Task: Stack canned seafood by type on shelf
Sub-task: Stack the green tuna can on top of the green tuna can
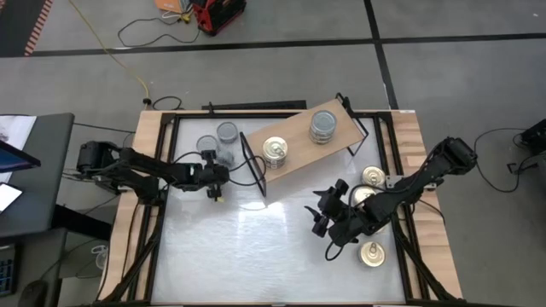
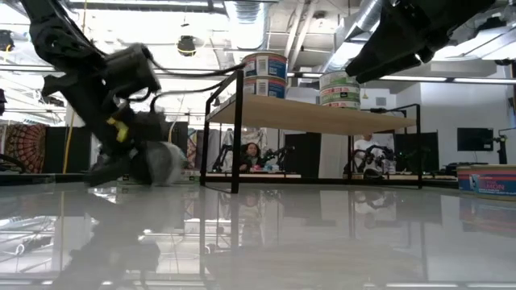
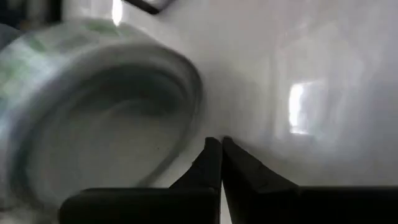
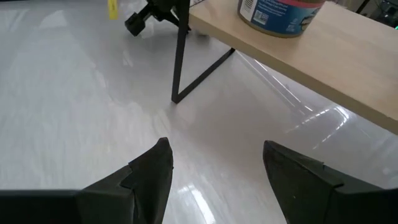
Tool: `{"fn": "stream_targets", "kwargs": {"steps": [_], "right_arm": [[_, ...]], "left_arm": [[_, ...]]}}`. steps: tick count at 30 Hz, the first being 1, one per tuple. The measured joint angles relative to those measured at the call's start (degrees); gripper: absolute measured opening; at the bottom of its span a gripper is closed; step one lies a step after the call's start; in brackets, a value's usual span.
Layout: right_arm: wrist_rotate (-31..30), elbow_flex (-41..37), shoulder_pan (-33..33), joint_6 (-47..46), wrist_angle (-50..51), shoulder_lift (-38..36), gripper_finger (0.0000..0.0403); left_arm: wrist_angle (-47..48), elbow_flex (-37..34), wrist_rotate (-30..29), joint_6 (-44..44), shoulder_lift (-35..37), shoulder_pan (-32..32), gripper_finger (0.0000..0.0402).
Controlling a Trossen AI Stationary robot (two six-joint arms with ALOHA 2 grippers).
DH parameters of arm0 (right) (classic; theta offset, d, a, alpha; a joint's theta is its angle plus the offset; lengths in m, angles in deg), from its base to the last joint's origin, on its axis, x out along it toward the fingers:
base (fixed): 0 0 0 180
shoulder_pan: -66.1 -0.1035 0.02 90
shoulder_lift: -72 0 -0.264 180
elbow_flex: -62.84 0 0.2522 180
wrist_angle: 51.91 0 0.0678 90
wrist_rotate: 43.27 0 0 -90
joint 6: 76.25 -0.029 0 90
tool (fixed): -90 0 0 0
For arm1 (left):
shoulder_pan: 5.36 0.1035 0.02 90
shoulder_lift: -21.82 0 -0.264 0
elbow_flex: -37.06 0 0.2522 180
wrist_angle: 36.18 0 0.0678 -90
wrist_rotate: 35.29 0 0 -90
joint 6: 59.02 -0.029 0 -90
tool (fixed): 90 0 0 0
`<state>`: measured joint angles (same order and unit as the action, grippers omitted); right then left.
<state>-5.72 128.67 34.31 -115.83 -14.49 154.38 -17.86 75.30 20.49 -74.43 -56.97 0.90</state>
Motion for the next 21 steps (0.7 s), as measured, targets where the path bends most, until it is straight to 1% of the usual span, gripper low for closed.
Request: {"fn": "stream_targets", "kwargs": {"steps": [4, 7, 13, 17, 19, 20, 21], "right_arm": [[0.0, 0.0, -0.1, -0.24, -0.24, 0.02, 0.0276], [0.0, 0.0, -0.09, -0.55, -0.26, 0.02, 0.0276], [0.0, 0.0, -0.09, -0.95, -0.16, 0.02, 0.0276], [0.0, 0.0, -0.09, -0.95, -0.18, 0.02, 0.0276], [0.0, 0.0, -0.11, -0.97, -0.21, 0.02, 0.0276], [0.0, 0.0, -0.24, -0.98, -0.21, 0.02, 0.0276], [0.0, 0.0, -0.42, -0.97, -0.26, 0.02, 0.0276]], "left_arm": [[1.37, 0.27, 1.1, 2.64, 0.1, -0.54, 0.0], [3.73, 0.92, 0.97, 5.95, 0.2, -2.98, 0.0], [16.73, 7.31, 1.77, 11.97, 1.26, -9.82, 0.0], [20.8, 11.67, 4.24, 14.86, 2.85, -12.71, 0.0], [19.85, 12.21, 3.84, 15.26, 3.7, -12.94, 0.0], [19.24, 12.14, 2.68, 14.62, 3.87, -12.91, 0.0], [18.43, 11.77, 0.25, 13.46, 3.88, -12.76, 0.0]]}}
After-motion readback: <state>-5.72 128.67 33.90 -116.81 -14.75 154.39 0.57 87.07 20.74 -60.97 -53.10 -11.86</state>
